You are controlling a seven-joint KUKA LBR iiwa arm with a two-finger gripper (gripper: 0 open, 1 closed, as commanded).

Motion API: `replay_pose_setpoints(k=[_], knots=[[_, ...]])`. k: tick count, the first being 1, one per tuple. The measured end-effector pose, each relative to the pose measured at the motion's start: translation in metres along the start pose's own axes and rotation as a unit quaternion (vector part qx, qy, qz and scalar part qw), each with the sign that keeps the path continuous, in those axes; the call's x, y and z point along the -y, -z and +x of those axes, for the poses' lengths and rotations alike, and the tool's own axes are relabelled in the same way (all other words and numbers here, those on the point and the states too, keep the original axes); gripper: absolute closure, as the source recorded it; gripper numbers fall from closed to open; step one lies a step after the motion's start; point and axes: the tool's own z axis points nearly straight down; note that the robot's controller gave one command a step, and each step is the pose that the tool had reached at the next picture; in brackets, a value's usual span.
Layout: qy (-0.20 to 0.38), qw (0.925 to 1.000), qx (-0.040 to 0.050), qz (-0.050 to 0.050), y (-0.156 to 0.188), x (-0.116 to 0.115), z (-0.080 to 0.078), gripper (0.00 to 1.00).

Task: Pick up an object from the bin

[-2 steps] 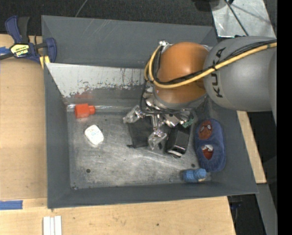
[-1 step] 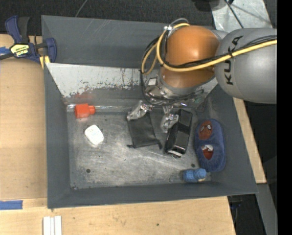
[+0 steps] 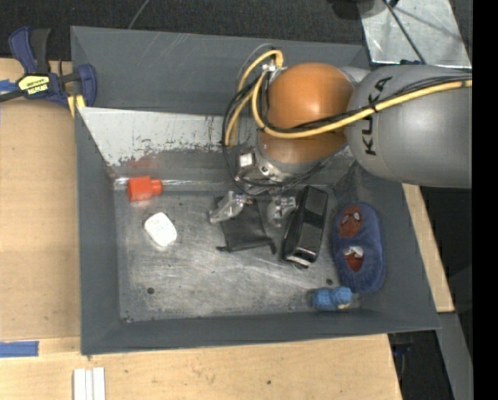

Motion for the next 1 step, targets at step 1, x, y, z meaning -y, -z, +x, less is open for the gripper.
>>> replay_pose_setpoints(k=[1], knots=[[-0.002, 1.0, 0.0006, 0.0, 0.0019, 0.0015, 0.0002, 0.0]])
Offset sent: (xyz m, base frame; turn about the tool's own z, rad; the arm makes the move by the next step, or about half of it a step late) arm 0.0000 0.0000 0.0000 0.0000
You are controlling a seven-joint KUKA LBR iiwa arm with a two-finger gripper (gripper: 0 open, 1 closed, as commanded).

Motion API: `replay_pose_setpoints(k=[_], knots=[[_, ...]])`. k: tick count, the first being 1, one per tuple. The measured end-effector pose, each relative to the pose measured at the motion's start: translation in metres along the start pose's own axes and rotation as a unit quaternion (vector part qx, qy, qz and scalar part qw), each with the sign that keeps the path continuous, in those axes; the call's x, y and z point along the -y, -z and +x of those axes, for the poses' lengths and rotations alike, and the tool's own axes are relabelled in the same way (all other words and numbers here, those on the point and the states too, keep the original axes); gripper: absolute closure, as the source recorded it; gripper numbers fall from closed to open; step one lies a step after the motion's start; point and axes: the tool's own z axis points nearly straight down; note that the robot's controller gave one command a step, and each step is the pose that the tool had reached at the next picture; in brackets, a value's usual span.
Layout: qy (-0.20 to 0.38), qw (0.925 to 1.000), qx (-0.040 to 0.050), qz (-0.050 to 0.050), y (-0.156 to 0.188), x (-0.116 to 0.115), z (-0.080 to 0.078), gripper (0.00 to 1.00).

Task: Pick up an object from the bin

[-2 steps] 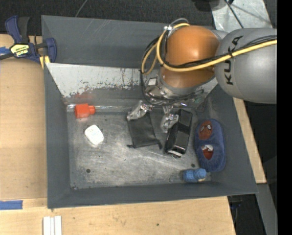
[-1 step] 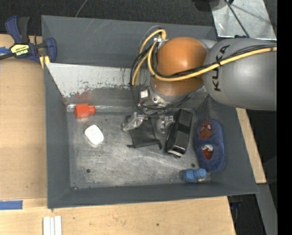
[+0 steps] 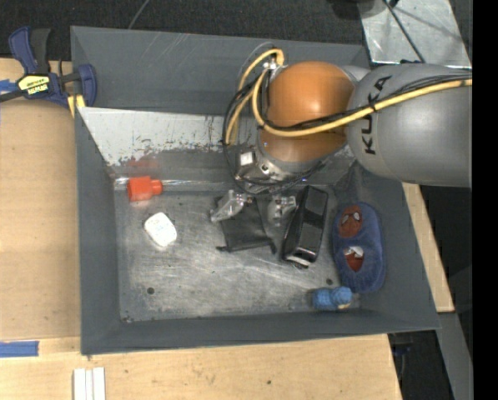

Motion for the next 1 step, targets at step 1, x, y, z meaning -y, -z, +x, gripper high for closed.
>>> replay_pose_setpoints(k=[1], knots=[[0.0, 1.0, 0.0031, 0.002, 0.0038, 0.0017, -0.0035, 1.0]])
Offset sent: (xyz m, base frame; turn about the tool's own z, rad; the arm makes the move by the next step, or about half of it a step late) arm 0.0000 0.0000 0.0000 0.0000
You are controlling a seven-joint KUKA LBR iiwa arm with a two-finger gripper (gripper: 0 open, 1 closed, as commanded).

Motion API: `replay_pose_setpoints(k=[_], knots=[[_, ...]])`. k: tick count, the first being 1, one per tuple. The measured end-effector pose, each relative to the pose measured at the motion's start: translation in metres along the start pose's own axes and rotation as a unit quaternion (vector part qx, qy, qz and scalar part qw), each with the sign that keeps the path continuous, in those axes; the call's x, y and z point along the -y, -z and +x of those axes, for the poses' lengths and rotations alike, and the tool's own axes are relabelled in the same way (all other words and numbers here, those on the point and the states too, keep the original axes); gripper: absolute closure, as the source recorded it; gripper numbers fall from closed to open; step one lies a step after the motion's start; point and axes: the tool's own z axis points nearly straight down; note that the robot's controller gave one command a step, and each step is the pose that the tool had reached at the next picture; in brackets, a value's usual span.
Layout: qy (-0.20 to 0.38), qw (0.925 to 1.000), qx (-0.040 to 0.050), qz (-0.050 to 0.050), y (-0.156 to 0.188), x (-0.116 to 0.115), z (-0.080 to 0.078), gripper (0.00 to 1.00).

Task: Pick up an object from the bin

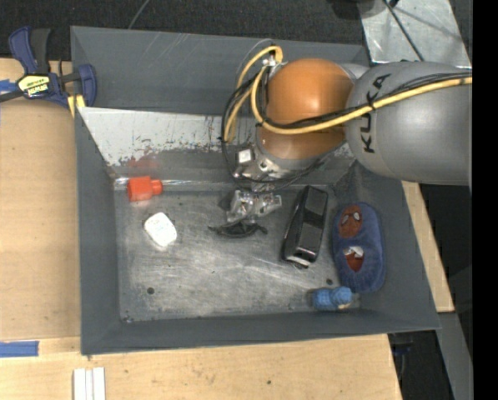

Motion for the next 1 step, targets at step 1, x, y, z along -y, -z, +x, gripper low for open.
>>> replay_pose_setpoints(k=[1], knots=[[-0.002, 1.0, -0.003, -0.002, 0.0213, 0.0016, -0.0002, 1.0]])
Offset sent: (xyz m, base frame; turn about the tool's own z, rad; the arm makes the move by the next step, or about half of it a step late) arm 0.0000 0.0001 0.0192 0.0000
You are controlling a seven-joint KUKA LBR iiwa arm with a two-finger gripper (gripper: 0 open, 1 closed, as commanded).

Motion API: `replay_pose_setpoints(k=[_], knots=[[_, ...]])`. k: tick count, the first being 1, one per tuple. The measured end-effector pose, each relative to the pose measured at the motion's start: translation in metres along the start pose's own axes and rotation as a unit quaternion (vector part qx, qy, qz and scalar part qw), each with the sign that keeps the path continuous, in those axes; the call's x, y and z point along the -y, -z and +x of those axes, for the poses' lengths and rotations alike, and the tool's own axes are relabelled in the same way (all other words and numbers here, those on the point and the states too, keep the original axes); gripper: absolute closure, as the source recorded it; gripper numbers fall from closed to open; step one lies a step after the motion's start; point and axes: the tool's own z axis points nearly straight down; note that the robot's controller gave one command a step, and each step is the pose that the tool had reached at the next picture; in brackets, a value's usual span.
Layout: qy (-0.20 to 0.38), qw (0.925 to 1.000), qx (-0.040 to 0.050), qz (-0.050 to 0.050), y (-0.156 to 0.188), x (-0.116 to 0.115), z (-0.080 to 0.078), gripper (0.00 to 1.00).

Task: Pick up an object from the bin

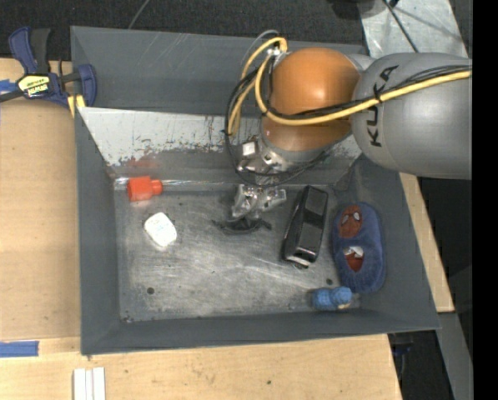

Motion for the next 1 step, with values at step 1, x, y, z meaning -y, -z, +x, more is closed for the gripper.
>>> replay_pose_setpoints(k=[1], knots=[[-0.002, 1.0, -0.0001, 0.0, 0.0143, 0.0014, -0.0002, 1.0]])
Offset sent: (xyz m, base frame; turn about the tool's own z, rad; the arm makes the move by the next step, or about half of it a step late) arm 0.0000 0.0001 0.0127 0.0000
